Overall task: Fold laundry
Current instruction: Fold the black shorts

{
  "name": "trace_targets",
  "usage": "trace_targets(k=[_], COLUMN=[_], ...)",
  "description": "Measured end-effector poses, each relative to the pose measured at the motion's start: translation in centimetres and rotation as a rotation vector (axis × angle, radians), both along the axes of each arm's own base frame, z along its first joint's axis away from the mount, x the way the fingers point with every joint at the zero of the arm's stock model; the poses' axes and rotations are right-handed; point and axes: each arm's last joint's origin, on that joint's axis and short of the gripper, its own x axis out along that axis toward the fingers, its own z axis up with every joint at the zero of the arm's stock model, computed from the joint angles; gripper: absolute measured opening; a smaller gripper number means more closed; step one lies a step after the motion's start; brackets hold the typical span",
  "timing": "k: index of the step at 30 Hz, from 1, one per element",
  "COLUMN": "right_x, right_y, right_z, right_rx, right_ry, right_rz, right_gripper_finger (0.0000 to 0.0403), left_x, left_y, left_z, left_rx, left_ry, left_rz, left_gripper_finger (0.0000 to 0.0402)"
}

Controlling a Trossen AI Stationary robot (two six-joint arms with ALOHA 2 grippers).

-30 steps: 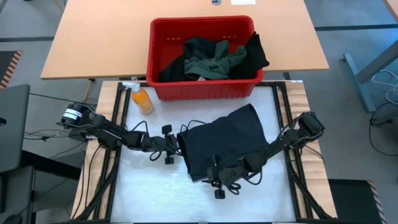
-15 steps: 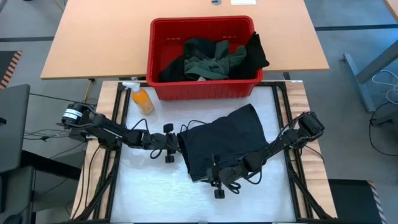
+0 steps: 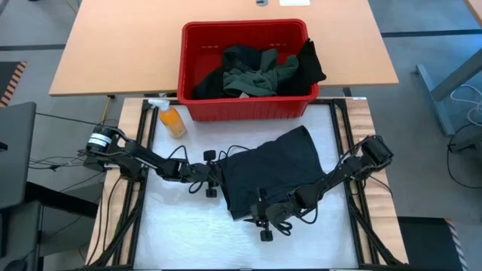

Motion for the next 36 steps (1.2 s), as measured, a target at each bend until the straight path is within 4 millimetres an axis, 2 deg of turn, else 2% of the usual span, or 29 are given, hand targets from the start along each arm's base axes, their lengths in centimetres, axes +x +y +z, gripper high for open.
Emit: trace_targets(k=[3,5,10,13,16,22,26,30,33,36], right_x=[0.0,0.0,0.1,0.1,0.1,0.5,0.8,0.9,1.3,2.1], right_y=[0.0,0.0,-0.2,-0.2,-0.2,-1.0,-1.9,-2.3,-2.5,-2.7], right_z=[0.0,0.0,0.0,0.0,0.0,0.1,0.1,-0.2,-1.3,-3.0], right_rx=[0.000,-0.001,-0.018,-0.023,-0.043,-0.189,-0.261,-0.286,-0.289,-0.304], right_ry=[0.001,0.001,-0.002,-0.003,-0.008,-0.045,-0.041,-0.016,0.008,-0.001], right_rz=[0.000,-0.001,0.005,0.008,0.011,-0.024,-0.011,-0.012,-0.029,-0.036], right_gripper_finger=[0.0097,0.0097,0.0097,0.0097,0.0097,0.0101,0.0129,0.0182,0.0221,0.0242], left_x=[0.3,0.4,0.3,0.6,1.1,2.3,2.3,2.2,2.2,2.2], left_y=[0.0,0.0,0.0,-0.3,-1.0,-1.6,-1.6,-1.6,-1.5,-1.5], left_z=[0.3,0.3,0.1,0.4,1.8,3.9,4.0,3.9,3.9,3.9], left_rx=[0.018,0.021,-0.004,0.016,0.091,0.184,0.194,0.196,0.203,0.204], left_ry=[0.000,0.021,0.075,0.077,0.105,0.221,0.228,0.241,0.252,0.253], left_rz=[0.006,0.007,0.032,0.032,0.024,-0.004,-0.006,-0.007,-0.003,-0.002], left_gripper_finger=[0.0125,0.0105,0.0014,0.0004,0.0002,0.0000,0.0000,0.0000,0.0000,0.0000])
